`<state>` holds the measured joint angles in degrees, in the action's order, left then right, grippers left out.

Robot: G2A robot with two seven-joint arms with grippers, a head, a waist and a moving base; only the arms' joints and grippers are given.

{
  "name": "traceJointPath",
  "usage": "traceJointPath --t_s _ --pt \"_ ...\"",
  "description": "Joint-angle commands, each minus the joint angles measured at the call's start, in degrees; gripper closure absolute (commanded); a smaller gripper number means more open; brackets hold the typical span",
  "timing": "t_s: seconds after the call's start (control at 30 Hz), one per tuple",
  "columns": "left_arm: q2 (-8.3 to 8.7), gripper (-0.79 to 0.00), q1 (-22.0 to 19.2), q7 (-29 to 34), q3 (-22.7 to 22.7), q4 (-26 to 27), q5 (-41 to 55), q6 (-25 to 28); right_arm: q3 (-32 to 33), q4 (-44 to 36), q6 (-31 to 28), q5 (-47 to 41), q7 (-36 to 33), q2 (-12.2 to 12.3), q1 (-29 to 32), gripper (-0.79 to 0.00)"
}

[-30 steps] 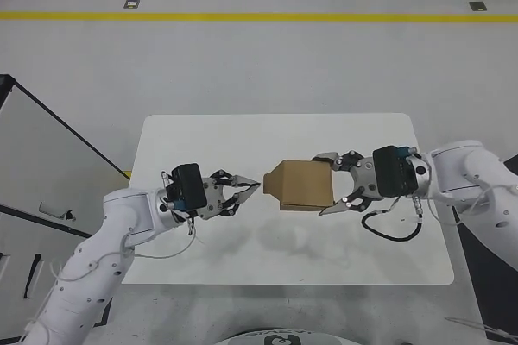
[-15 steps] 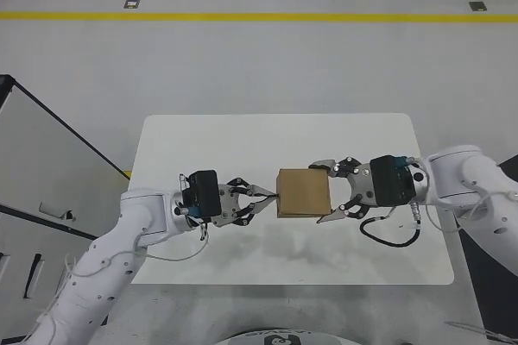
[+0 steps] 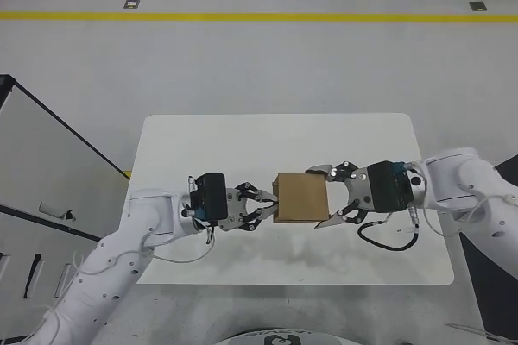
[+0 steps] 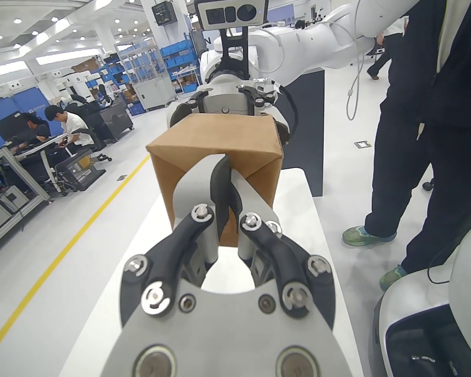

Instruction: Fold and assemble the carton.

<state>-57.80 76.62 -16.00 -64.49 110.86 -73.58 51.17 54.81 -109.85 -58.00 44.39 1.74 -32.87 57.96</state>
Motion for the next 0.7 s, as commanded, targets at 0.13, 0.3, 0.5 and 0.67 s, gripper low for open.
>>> traceJointPath --t_s 0.13,0.3,0.5,0.67 --pt "-0.04 0.000 0.2 -0.2 0.0 -0.2 0.1 0.0 -0.1 -0.2 0.0 0.0 -0.1 -0.1 0.1 0.000" --pt "0.16 0.000 0.7 -0.2 -1.5 0.0 -0.2 -0.2 0.2 0.0 0.0 0.0 -0.2 0.0 0.0 0.000" --pt "0.35 0.000 1.6 0.1 -2.6 0.4 -0.4 -0.1 1.3 0.0 0.0 -0.1 0.0 0.2 0.5 0.000" --pt "0.21 0.000 1.4 0.3 -1.6 0.3 -0.5 0.0 1.0 -0.9 0.0 -0.2 -0.1 0.2 0.8 0.000"
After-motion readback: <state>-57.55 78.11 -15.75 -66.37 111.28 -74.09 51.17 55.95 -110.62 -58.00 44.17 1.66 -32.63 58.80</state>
